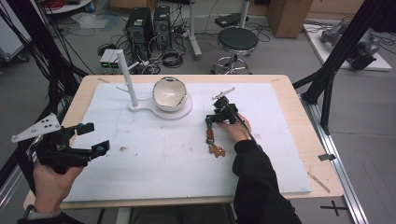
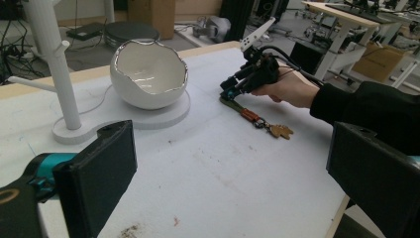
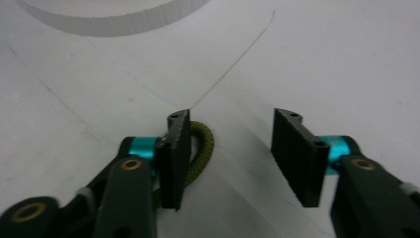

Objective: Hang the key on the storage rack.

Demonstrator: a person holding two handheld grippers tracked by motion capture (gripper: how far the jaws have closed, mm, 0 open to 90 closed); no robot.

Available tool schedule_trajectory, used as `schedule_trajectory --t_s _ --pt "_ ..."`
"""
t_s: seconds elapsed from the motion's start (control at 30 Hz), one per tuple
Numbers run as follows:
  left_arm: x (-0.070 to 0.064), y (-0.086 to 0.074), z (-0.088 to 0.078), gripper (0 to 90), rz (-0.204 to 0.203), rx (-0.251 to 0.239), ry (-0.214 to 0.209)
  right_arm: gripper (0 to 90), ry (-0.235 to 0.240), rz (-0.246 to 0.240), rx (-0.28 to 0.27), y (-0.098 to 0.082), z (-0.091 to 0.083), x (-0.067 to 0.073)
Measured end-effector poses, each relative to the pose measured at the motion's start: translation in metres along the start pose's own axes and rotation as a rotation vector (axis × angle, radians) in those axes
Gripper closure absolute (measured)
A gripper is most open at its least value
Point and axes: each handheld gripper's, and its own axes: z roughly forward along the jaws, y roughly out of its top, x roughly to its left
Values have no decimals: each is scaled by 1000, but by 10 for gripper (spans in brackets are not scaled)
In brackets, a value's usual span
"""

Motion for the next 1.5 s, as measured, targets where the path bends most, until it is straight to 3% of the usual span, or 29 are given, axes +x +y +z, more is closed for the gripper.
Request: schedule_trajectory --t_s 0.1,0.17,0.23,0.27,0.47,0.63,0.9,1.1,1.23,1.5 --pt "0 0 0 58 -1 -1 1 655 24 -7 1 0 -1 3" --pt "0 1 -1 58 1 -3 3 685 32 -12 1 0 -1 5" --pt "0 1 -1 58 1 -3 2 795 46 -28 4 1 -1 7" --pt "-1 1 -1 58 1 -3 2 813 36 -40 4 1 -1 9" --pt "0 0 0 58 1 1 1 832 46 -30 -6 3 -5 7" --pt "0 1 1 58 1 1 -2 837 52 -18 -55 5 -17 4" --pt "-2 2 -1 58 5 -7 -5 843 45 -52 -253 17 -61 14" --pt "-3 3 -1 58 10 -6 -15 845 60 -58 -370 27 -98 16" --pt "-3 5 -2 58 11 -10 -17 845 72 -63 -391 39 -120 16" --pt "-3 8 -7 58 15 -24 -19 845 103 -108 -378 67 -161 24"
